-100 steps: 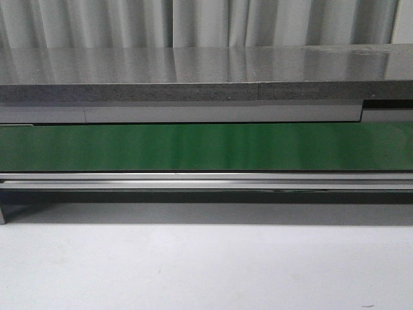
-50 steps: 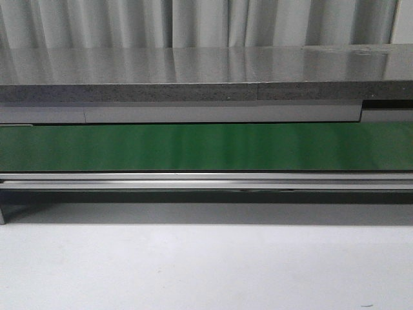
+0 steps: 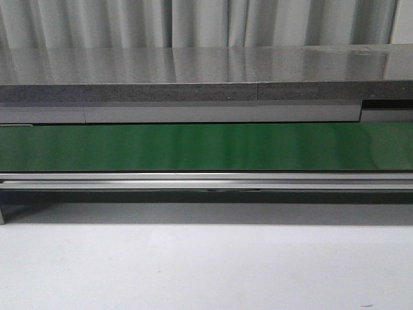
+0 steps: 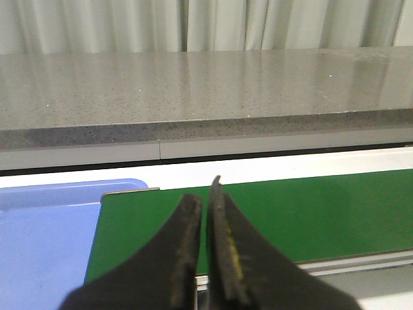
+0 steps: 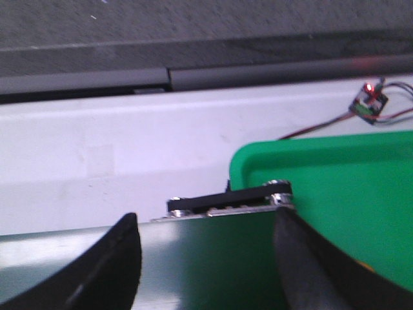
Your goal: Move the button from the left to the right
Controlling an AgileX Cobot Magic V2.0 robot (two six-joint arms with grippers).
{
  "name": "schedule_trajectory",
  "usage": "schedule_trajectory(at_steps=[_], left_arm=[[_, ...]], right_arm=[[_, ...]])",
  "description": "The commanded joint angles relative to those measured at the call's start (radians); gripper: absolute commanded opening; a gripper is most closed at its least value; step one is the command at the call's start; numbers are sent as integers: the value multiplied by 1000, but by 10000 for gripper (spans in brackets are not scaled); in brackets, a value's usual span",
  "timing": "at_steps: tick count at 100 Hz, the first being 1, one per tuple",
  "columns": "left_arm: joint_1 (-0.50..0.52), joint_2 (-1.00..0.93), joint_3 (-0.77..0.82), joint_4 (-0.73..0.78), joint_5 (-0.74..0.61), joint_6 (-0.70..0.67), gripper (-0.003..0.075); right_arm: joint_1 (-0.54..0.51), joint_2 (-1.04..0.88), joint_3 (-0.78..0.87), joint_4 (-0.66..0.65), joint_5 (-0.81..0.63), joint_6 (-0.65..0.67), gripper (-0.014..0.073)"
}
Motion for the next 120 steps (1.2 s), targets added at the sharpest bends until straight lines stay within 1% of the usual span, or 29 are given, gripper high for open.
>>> schedule_trajectory(at_steps=[1,16,23,56,70,84,91,98,110,120], left_arm=[[-8,11,-29,-9,-87,-4,5],[-8,11,-29,-9,-87,-4,5],[-8,11,-29,-9,-87,-4,5],[-8,11,-29,-9,-87,-4,5],[-8,11,-29,-9,-87,-4,5],[-8,11,-29,-9,-87,-4,5],[-8,11,-29,-9,-87,-4,5],[-8,11,-29,-9,-87,-4,5],[-8,11,-29,-9,-87,-4,5],[-8,11,-29,-9,-87,-4,5]], right_arm=[[44,-112,3,3,-82,-7,426],[113,-267,119,3,-133,-7,426],[129,-342,184,3,-157,-7,426],[130,-707,511,3,-253,-7,426],[130,-859,617,-1,-255,-7,422],[130,-952,700,-1,-253,-7,416],[130,-985,729,-1,-254,-7,384],[130,-1006,740,-1,-260,-7,327],[130,-1005,740,-1,-263,-7,199],[130,-1005,740,-1,-256,-7,68]])
